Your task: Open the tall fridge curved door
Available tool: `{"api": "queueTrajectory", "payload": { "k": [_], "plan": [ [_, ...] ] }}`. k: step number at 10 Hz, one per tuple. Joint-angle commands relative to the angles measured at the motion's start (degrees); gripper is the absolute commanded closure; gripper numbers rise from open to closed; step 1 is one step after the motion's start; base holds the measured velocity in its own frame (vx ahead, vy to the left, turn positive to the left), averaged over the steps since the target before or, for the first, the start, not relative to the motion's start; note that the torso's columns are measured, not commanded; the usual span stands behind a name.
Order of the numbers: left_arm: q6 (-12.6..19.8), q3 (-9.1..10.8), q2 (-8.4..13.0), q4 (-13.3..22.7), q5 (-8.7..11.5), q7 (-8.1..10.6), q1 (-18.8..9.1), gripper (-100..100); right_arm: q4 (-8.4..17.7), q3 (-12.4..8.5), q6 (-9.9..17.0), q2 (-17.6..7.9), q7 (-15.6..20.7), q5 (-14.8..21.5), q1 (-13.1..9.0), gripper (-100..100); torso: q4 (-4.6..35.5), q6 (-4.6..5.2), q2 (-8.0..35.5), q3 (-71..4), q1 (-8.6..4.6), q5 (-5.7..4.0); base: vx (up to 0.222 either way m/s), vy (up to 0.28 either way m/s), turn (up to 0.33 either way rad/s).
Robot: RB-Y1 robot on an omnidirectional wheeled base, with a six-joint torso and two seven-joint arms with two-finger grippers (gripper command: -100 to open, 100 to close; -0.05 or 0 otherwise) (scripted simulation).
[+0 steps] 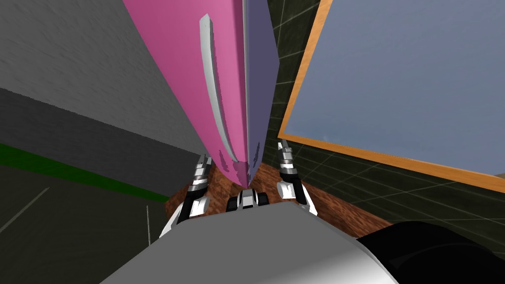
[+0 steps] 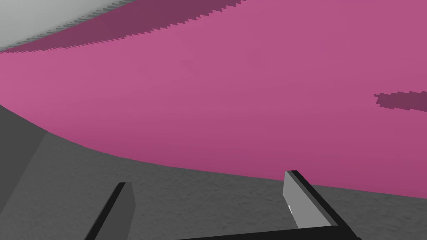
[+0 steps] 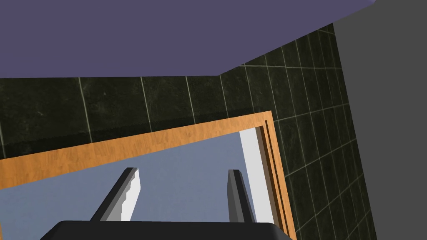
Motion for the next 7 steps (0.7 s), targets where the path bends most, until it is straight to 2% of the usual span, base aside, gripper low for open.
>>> {"api": "queueTrajectory", "payload": {
  "k": [1,3,4,5,6,7],
  "plan": [
    [-2.70,0.06,0.14,4.60,0.28,-1.37,-1.52,-100,0.00,0.00,0.00,0.00,0.00,0.00,0.00,0,0.00,0.00,-0.01,0.00,-0.03,0.00,0.020,-0.108,0.038],
    [-3.89,0.15,0.27,7.57,0.43,-1.97,-2.32,-100,0.00,0.00,0.00,0.00,0.00,0.00,0.00,0,0.00,0.00,0.00,0.00,-0.06,-0.01,0.017,-0.086,0.023],
    [-3.89,0.15,0.27,7.87,0.43,-1.97,-2.32,-100,0.00,0.00,0.00,0.00,0.00,0.00,0.00,0,0.00,0.00,-0.01,0.00,-0.03,0.00,0.012,-0.068,0.014],
    [-5.08,0.23,0.40,10.06,0.59,-2.58,-3.14,-100,0.00,0.00,0.00,0.00,0.00,0.00,0.00,0,0.00,0.00,0.00,0.00,0.01,0.01,0.003,-0.078,0.030],
    [-5.08,0.23,0.40,10.44,0.59,-2.58,-3.14,-100,0.00,0.00,0.00,0.00,0.00,0.00,0.00,0,0.00,-0.01,0.02,0.01,-0.06,0.00,0.011,-0.070,0.017],
    [-6.26,0.32,0.53,12.82,0.75,-3.19,-3.98,-100,0.00,0.00,0.00,0.00,0.00,0.00,0.00,0,0.00,0.00,-0.01,-0.01,-0.04,-0.01,0.023,-0.084,0.023]
  ]
}}
